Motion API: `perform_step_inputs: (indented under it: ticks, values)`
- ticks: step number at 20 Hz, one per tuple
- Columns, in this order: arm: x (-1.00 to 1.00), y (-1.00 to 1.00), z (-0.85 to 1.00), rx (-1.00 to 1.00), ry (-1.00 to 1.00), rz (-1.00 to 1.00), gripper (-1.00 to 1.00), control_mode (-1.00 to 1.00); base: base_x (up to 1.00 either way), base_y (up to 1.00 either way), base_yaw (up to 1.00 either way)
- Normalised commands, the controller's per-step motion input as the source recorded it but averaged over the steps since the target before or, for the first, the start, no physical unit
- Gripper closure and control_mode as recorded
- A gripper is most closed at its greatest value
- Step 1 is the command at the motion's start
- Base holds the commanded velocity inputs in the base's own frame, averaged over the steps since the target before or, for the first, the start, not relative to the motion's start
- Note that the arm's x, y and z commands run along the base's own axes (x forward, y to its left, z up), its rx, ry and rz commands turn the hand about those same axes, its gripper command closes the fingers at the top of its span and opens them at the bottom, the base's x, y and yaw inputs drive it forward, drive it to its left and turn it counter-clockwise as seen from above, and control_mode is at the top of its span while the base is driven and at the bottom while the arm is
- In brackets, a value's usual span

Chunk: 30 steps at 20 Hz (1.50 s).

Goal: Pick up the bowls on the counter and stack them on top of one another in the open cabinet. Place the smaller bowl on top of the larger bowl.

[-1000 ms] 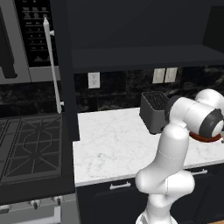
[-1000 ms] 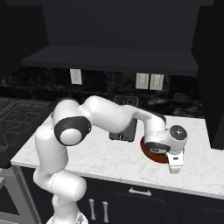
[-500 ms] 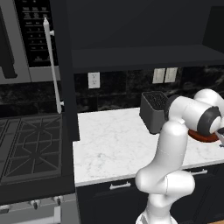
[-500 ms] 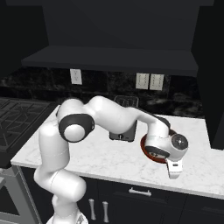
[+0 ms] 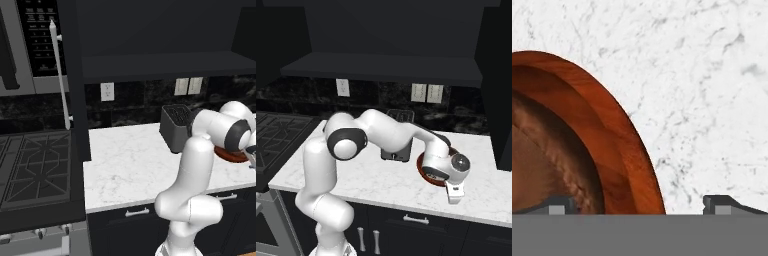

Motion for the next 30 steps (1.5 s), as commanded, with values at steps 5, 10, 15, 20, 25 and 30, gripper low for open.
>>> perform_step_inputs:
  ticks: [5,10,15,20,25,30]
  values:
    - [0.36,0.03,-0.23,0.00,0.00,0.00,-1.00,-1.00,0.00,0.00,0.00]
    - [0.24,0.00,-0.03,0.00,0.00,0.00,1.00,-1.00,0.00,0.00,0.00]
    - [0.19,0.00,-0.04,0.00,0.00,0.00,1.00,-1.00,0.00,0.00,0.00]
    - [-0.07,0.01,0.09,0.00,-0.08,0.00,1.00,-1.00,0.00,0.00,0.00]
    - [-0.31,0.34,0.39,-0.07,-0.22,0.00,1.00,-1.00,0.00,0.00,0.00]
    - [-0.28,0.41,0.57,-0.08,-0.01,-0.01,1.00,-1.00,0.00,0.00,0.00]
